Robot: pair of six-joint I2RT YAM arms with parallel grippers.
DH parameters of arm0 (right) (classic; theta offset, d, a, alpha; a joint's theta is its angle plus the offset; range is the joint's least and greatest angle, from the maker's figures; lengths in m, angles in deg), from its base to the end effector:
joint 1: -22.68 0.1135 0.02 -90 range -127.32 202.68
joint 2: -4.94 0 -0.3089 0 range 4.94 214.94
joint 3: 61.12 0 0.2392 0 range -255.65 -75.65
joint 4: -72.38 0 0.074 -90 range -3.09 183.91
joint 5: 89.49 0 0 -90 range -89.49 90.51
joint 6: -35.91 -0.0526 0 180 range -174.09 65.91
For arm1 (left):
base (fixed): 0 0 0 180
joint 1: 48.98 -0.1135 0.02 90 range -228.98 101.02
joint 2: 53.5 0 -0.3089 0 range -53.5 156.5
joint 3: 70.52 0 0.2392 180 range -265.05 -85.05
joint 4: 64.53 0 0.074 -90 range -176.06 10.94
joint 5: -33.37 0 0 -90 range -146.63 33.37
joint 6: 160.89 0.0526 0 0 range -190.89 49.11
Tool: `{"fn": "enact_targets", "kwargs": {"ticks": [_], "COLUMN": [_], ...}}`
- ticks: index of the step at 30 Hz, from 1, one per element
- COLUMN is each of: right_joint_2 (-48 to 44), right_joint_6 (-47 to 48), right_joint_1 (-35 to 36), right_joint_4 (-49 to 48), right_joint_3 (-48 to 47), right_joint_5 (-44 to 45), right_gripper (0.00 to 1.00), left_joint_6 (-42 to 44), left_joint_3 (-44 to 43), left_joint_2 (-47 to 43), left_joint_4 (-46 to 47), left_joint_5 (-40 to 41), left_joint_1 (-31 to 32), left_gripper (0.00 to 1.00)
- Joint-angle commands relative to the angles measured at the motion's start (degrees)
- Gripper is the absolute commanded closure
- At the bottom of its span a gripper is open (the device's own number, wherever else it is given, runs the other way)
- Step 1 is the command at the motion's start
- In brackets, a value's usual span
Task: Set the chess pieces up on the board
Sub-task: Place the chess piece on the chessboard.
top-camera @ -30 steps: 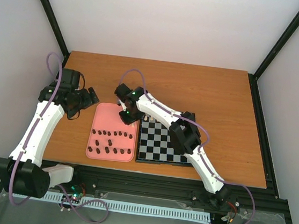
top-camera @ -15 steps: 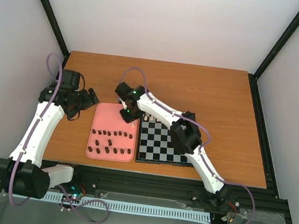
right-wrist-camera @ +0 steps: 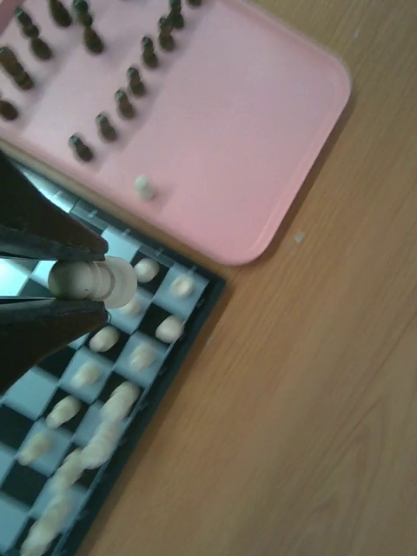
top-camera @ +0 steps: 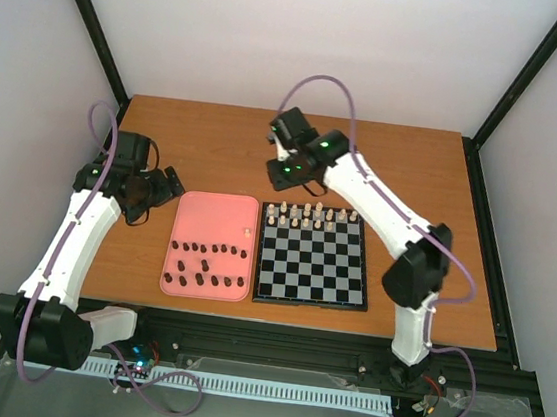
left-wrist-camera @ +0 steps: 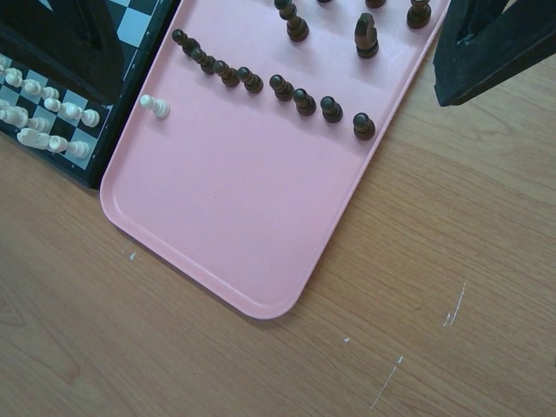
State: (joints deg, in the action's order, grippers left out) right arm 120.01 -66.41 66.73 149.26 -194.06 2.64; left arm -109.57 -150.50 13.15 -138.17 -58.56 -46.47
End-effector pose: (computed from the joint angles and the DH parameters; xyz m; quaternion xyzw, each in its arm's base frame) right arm 0.3203 0.3071 0.3582 -0.2586 0.9281 0.1104 0.2439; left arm 0.1928 -0.0102 0.3423 -0.2959 0.9201 -0.1053 0.2341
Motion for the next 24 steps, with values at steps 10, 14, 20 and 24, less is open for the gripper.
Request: {"fn": "enact_targets", "kwargs": {"ticks": [10,14,20,24], "right_joint_2": [-14.0,-13.7,-13.3,-12.2], "right_joint_6": [-4.3,-4.8,-5.0,-4.7], "right_joint_1": [-14.1,-16.2,-17.4,-18.7], "right_joint_4": [-1.3,-2.3,-3.2,-4.4], "right_joint_3": [29.6,32.4,35.6,37.2], "right_joint_5": [0.4,-0.6,-0.8,-0.5], "right_gripper": [0.97,0.97,0.97,0.97], "left_joint_6": [1.3,1.5,1.8,1.6], "left_joint_3": [1.1,0.9,0.6,0.4], "left_joint_2": [1.2,1.7,2.2,2.6], "left_joint_4": [1.8,1.7,1.6,1.7], "left_joint_5": [-1.2,-1.2,-1.0,-1.2], "left_joint_1": [-0.5,-0.5,-0.5,-0.5], "left_gripper": [0.01,0.01,0.01,0.01]}}
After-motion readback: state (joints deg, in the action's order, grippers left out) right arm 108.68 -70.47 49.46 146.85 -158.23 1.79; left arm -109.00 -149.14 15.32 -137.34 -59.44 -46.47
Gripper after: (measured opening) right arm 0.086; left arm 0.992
